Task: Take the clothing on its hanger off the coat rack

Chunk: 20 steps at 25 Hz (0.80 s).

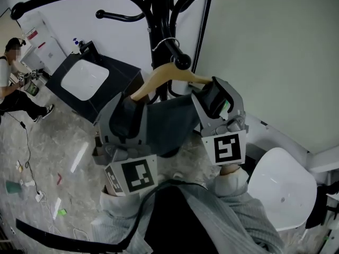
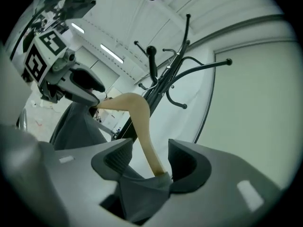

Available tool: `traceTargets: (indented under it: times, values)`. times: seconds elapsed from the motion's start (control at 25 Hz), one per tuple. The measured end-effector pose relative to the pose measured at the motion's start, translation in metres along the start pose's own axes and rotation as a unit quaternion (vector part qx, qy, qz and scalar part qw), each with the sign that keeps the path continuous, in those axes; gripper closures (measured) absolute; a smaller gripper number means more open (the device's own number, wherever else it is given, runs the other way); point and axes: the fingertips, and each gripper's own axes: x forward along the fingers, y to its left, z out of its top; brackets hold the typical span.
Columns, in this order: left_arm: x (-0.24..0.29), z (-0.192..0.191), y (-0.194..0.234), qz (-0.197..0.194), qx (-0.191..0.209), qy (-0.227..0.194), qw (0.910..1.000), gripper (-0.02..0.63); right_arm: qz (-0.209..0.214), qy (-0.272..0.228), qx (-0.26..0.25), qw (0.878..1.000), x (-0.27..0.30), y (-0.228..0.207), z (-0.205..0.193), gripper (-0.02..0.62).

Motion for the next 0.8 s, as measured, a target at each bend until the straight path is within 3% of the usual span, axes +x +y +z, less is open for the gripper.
traceTargets:
  times: [0.2, 0.48, 0.6, 0.8]
  values:
    - [0.015, -0.012, -0.004, 0.013, 0.049, 0.035, 0.9981, 0.410, 0.002, 0.017, -0.064, 0.998, 0.022, 0.007, -0.009, 0.391]
    - [0.030, -0.017, -0.013, 0.029, 0.111, 0.039, 0.9926, 0.421, -0.014, 0.010, -0.114, 0.993, 0.036, 0.009, -0.010, 0.421]
    - [0.035, -0.016, -0.012, 0.046, 0.123, 0.039, 0.9906, 0.485, -0.032, 0.008, -0.134, 0.990, 0.036, 0.005, -0.008, 0.479]
    - [0.037, -0.017, -0.010, 0.046, 0.116, 0.044, 0.9913, 0.497, -0.043, 0.013, -0.154, 0.987, 0.034, 0.006, -0.009, 0.488]
